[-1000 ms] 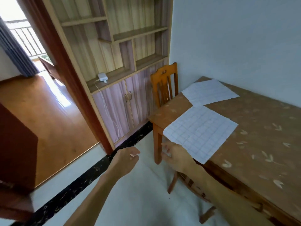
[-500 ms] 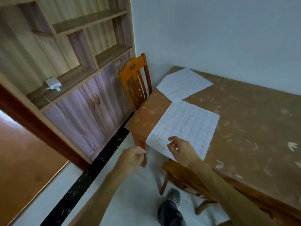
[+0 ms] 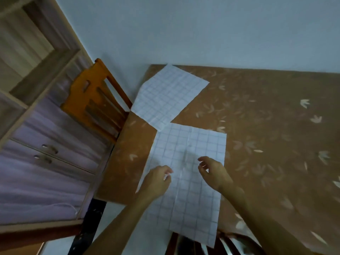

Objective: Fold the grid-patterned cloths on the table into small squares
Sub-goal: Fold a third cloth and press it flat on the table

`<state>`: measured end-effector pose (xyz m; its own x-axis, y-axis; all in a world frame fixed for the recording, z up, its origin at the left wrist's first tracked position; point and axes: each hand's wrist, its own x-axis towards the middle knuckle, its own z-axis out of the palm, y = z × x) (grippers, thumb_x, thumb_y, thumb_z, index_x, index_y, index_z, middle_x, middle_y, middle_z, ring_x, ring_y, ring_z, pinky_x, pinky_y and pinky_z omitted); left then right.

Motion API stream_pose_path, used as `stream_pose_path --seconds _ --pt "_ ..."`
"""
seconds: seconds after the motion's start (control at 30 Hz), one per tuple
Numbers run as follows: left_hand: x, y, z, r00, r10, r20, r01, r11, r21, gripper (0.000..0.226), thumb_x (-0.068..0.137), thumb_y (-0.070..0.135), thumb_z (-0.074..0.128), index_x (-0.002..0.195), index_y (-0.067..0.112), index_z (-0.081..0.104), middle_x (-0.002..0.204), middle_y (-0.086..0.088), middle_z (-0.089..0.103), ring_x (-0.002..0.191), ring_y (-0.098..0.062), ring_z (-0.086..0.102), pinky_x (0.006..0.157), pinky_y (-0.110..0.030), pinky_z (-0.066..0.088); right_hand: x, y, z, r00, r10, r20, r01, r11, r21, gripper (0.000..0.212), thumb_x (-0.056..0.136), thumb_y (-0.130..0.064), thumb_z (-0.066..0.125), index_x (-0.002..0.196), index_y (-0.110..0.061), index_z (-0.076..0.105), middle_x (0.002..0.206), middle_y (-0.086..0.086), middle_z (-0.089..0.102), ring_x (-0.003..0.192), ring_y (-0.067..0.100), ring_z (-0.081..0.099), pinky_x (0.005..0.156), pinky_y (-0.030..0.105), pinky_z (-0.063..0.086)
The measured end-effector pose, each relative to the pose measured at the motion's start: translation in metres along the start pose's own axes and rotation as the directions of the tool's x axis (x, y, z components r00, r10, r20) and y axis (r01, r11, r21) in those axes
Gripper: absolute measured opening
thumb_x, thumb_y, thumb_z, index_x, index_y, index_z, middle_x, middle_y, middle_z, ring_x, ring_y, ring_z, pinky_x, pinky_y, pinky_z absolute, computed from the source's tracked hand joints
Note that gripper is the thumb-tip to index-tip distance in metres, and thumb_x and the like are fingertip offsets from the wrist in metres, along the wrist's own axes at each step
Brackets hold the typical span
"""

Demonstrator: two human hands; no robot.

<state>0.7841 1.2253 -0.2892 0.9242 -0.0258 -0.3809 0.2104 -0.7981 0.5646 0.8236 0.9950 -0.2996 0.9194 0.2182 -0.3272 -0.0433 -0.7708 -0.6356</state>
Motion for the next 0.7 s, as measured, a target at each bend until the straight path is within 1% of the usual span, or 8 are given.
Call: stream_pose_path --seconds 0.1,0.17,0.27,0.37,0.47,0.53,0.6,0.7 --pt "0.056 0.014 0.009 0.994 0.046 0.101 -0.056 0.994 0.098 0.031 0.096 0.011 0.056 0.124 0.020 0.062 0.130 -0.003 0.062 0.116 -0.019 0.060 0.095 -0.032 0.051 0.042 0.033 -0.009 0.999 0.036 0.008 -0.035 0.997 -0.064 0.035 0.098 -0.023 0.053 0.132 -0.015 0.057 0.122 0.006 0.067 0.108 0.019 0.065 0.090 0.030 0.053" --pt "0.090 0.022 0.013 0.985 0.076 0.154 -0.098 0.986 0.137 0.035 0.095 0.006 0.056 0.126 0.020 0.061 0.135 -0.004 0.058 0.121 -0.020 0.058 0.099 -0.033 0.050 0.069 0.053 -0.014 0.999 0.053 -0.008 -0.054 0.993 -0.109 0.035 0.097 -0.021 0.055 0.132 -0.013 0.058 0.126 0.010 0.063 0.114 0.025 0.062 0.095 0.035 0.052" --pt "0.138 0.033 0.018 0.982 0.122 0.142 -0.146 0.975 0.167 0.036 0.094 0.003 0.057 0.126 0.019 0.061 0.135 -0.005 0.056 0.121 -0.022 0.057 0.099 -0.036 0.051 0.106 0.074 -0.022 0.992 0.062 -0.108 -0.079 0.984 -0.160 0.034 0.095 -0.016 0.059 0.128 -0.009 0.060 0.132 0.014 0.059 0.118 0.033 0.058 0.100 0.040 0.048" --pt "0.178 0.039 0.027 0.978 0.188 0.092 -0.204 0.955 0.215 0.036 0.093 0.005 0.062 0.127 0.016 0.059 0.137 -0.006 0.053 0.125 -0.024 0.052 0.099 -0.040 0.050 0.136 0.089 -0.025 0.965 0.051 -0.257 -0.106 0.973 -0.203 0.038 0.090 -0.012 0.063 0.127 -0.005 0.060 0.133 0.017 0.056 0.115 0.039 0.056 0.099 0.046 0.045" --pt "0.211 0.042 0.031 0.978 0.199 0.069 -0.211 0.930 0.300 0.054 0.089 0.005 0.070 0.139 0.014 0.051 0.154 -0.011 0.038 0.141 -0.029 0.038 0.109 -0.040 0.040 0.151 0.099 -0.024 0.946 0.096 -0.309 -0.166 0.964 -0.206 0.051 0.089 -0.018 0.067 0.137 -0.011 0.051 0.136 0.015 0.054 0.118 0.038 0.051 0.100 0.047 0.042" --pt "0.229 0.042 0.029 0.979 0.164 0.119 -0.197 0.908 0.369 0.072 0.085 0.008 0.077 0.148 0.018 0.043 0.163 -0.012 0.024 0.148 -0.030 0.028 0.116 -0.042 0.033 0.156 0.104 -0.021 0.943 0.114 -0.313 -0.186 0.960 -0.209 0.055 0.088 -0.022 0.070 0.139 -0.014 0.049 0.134 0.014 0.053 0.118 0.037 0.050 0.101 0.046 0.043" --pt "0.242 0.043 0.027 0.974 0.112 0.197 -0.189 0.882 0.433 0.084 0.081 0.016 0.082 0.151 0.022 0.036 0.164 -0.009 0.020 0.148 -0.031 0.027 0.118 -0.043 0.033 0.159 0.108 -0.018 0.942 0.120 -0.313 -0.191 0.959 -0.209 0.054 0.088 -0.024 0.070 0.137 -0.013 0.050 0.129 0.015 0.055 0.114 0.036 0.051 0.098 0.045 0.044" --pt "0.248 0.050 0.024 0.966 0.107 0.236 -0.221 0.816 0.533 0.091 0.076 0.024 0.086 0.150 0.022 0.034 0.147 -0.011 0.036 0.132 -0.032 0.042 0.107 -0.043 0.043 0.159 0.110 -0.018 0.954 0.129 -0.269 -0.184 0.964 -0.190 0.046 0.091 -0.027 0.065 0.132 -0.012 0.051 0.122 0.014 0.059 0.108 0.035 0.055 0.094 0.045 0.047"
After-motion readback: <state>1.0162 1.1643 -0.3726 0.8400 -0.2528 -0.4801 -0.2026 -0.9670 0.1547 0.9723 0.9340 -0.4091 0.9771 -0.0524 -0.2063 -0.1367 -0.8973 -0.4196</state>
